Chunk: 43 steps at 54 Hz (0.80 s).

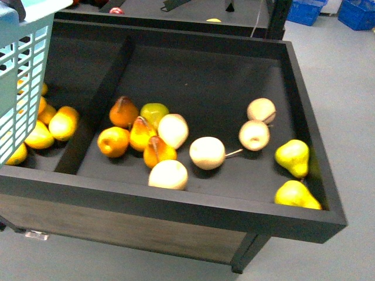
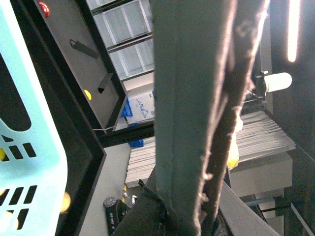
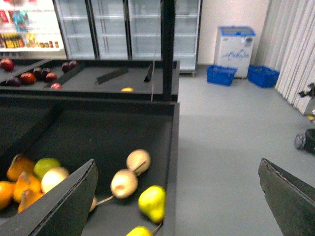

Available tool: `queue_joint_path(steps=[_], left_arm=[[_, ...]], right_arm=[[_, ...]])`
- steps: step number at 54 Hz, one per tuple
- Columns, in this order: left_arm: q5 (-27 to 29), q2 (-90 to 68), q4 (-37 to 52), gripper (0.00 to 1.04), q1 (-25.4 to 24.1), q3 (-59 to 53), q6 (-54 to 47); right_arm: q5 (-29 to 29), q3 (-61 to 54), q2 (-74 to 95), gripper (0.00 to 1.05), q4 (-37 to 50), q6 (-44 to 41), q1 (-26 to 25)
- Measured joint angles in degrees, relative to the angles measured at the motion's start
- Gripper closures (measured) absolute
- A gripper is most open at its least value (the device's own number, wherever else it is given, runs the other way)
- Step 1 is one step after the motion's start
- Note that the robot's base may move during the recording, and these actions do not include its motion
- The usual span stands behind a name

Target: Pick mango and avocado into basket

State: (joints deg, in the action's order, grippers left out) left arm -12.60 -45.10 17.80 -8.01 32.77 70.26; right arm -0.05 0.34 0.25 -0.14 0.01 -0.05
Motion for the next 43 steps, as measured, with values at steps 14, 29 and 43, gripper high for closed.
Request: queue_joint_path(steps=[14, 29, 43], left_arm=[[0.0, 0.1, 0.0, 0.93, 0.0, 0.0, 0.1], [0.0, 0.1, 0.0, 0.93, 0.0, 0.0, 0.0], [0.0, 0.1, 0.0, 0.93, 0.0, 0.0, 0.0]], right_arm=[[0.0, 0.0, 0.0, 0.08, 0.0, 0.0, 0.0], [0.0, 0.0, 0.0, 0.08, 0.1, 0.0, 0.0], [-0.1, 0.0, 0.0, 0.08, 0.0, 0.0, 0.0]])
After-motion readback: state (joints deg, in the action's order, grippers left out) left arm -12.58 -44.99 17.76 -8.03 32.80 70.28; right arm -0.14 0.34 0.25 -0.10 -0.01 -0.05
